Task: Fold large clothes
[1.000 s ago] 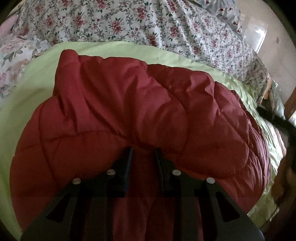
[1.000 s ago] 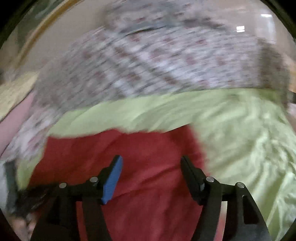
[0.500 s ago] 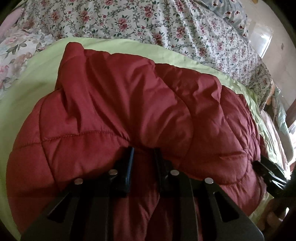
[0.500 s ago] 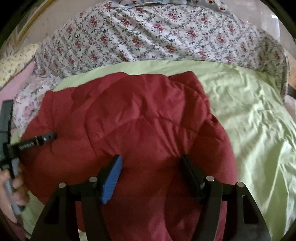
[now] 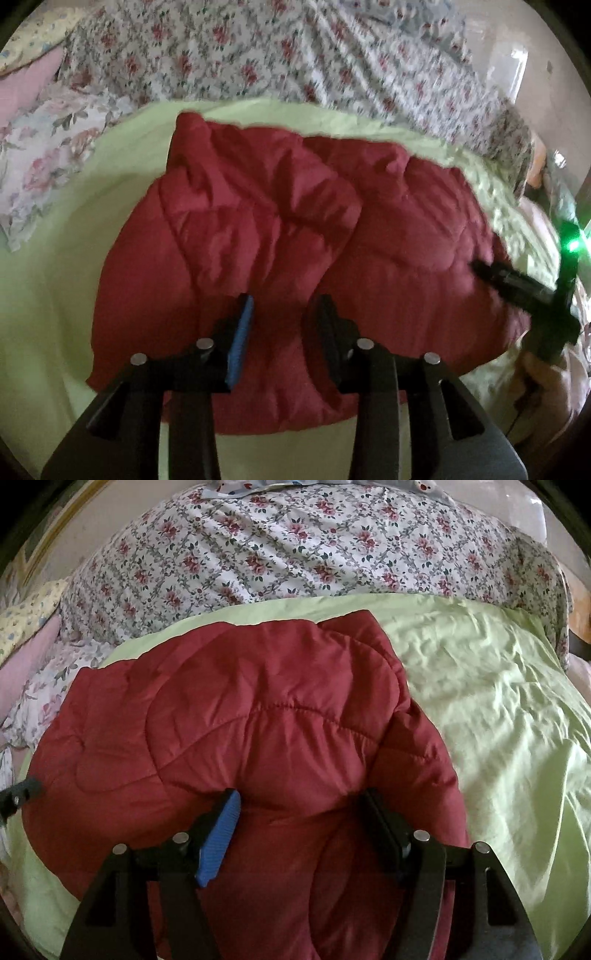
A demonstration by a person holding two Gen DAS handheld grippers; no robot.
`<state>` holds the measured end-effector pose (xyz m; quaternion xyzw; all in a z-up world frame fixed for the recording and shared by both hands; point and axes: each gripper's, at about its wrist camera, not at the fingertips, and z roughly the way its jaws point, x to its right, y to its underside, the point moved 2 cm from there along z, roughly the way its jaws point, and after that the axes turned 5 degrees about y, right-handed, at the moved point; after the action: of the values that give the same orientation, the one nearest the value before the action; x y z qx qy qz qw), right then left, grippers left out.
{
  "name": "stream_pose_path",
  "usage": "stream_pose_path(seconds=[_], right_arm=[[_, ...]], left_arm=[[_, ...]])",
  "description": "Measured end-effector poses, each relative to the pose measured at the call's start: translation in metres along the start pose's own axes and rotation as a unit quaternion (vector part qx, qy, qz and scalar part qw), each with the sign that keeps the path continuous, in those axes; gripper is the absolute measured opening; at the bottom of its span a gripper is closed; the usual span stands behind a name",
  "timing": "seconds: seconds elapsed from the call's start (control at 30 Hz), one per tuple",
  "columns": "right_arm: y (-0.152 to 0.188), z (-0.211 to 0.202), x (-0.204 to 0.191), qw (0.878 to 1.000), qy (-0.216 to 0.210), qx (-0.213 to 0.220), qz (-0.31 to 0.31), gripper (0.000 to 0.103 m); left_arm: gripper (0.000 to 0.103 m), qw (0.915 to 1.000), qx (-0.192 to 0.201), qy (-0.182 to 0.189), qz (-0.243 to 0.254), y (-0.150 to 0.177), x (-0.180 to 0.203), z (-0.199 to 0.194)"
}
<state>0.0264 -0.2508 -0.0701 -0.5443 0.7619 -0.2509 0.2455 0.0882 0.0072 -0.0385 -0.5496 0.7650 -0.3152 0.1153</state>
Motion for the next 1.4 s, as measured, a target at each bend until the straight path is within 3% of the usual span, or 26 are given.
stream_pose_path(seconds=[0.2, 0.37, 0.5, 0.6, 0.8, 0.9, 1.07, 1.4], right_arm=[[-0.003, -0.005, 0.001, 1.000, -0.005, -0.003, 0.012, 0.068], [0.000, -0.041, -0.001, 0.999, -0.022, 0.021, 0.026, 0.070], [0.005, -0.059, -0.019, 0.998, -0.047, 0.030, -0.003, 0.071], [0.015, -0.057, -0.038, 0.998, -0.058, 0.014, -0.032, 0.071], [0.029, -0.053, -0.053, 0.997, -0.039, 0.007, -0.059, 0.072], [0.028, -0.053, -0.053, 0.997, -0.038, 0.007, -0.059, 0.072], [0.027, -0.037, -0.043, 0.998, -0.024, -0.006, -0.053, 0.072], [0.026, -0.018, -0.028, 0.999, -0.031, -0.017, -0.034, 0.072]], left_arm=[[0.034, 0.9995, -0.019, 0.003, -0.027, 0.006, -0.009, 0.027], [0.034, 0.9995, -0.016, 0.001, -0.028, 0.009, -0.008, 0.027], [0.034, 0.9996, -0.015, -0.006, -0.023, 0.010, -0.009, 0.026], [0.034, 0.9995, -0.014, -0.006, -0.026, 0.010, -0.009, 0.023], [0.034, 0.9998, 0.001, 0.005, -0.021, 0.010, 0.000, -0.003], [0.048, 0.9998, 0.003, 0.014, -0.017, 0.008, 0.007, -0.010], [0.052, 0.9996, -0.023, -0.015, -0.002, 0.010, 0.013, 0.014], [0.053, 0.9989, -0.037, -0.025, -0.010, 0.004, 0.009, 0.032]])
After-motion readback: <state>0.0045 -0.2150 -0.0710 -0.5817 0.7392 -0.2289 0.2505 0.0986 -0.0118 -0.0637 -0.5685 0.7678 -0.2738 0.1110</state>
